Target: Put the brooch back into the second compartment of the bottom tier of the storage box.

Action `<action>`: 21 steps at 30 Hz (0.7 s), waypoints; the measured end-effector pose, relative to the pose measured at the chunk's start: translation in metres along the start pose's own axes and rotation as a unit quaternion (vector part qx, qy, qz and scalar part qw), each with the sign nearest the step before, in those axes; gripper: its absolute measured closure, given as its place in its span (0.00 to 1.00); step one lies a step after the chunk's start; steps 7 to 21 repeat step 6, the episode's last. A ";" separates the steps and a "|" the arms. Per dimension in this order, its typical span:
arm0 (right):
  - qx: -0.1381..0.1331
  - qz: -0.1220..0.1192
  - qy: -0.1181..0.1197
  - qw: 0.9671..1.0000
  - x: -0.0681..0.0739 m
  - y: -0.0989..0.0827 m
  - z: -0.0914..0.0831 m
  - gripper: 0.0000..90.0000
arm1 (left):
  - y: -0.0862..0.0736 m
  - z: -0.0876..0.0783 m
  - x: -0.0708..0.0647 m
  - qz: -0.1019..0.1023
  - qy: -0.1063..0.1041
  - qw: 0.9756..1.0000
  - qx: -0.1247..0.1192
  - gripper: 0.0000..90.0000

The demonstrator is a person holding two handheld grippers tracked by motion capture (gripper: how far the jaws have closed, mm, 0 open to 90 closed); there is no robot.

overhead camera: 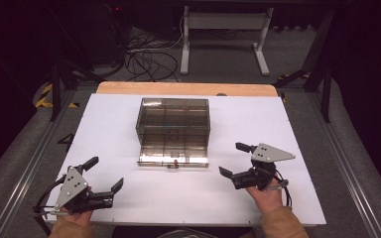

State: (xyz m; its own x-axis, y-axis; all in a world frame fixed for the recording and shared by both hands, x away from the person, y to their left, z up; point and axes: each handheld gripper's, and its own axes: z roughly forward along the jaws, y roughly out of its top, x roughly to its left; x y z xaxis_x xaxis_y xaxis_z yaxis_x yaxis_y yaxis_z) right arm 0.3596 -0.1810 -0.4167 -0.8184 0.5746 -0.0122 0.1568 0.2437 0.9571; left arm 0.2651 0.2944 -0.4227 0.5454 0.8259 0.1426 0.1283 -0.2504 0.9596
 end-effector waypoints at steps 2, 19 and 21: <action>-0.001 0.006 -0.011 1.000 -0.002 -0.008 -0.007 0.02 | 0.000 0.000 0.000 0.000 0.000 1.000 0.000 0.04; 0.008 0.020 -0.027 0.999 -0.006 -0.023 -0.018 0.02 | 0.000 0.001 0.000 0.000 -0.001 1.000 0.002 0.04; 0.008 0.020 -0.027 0.999 -0.006 -0.023 -0.018 0.02 | 0.000 0.001 0.000 0.000 -0.001 1.000 0.002 0.04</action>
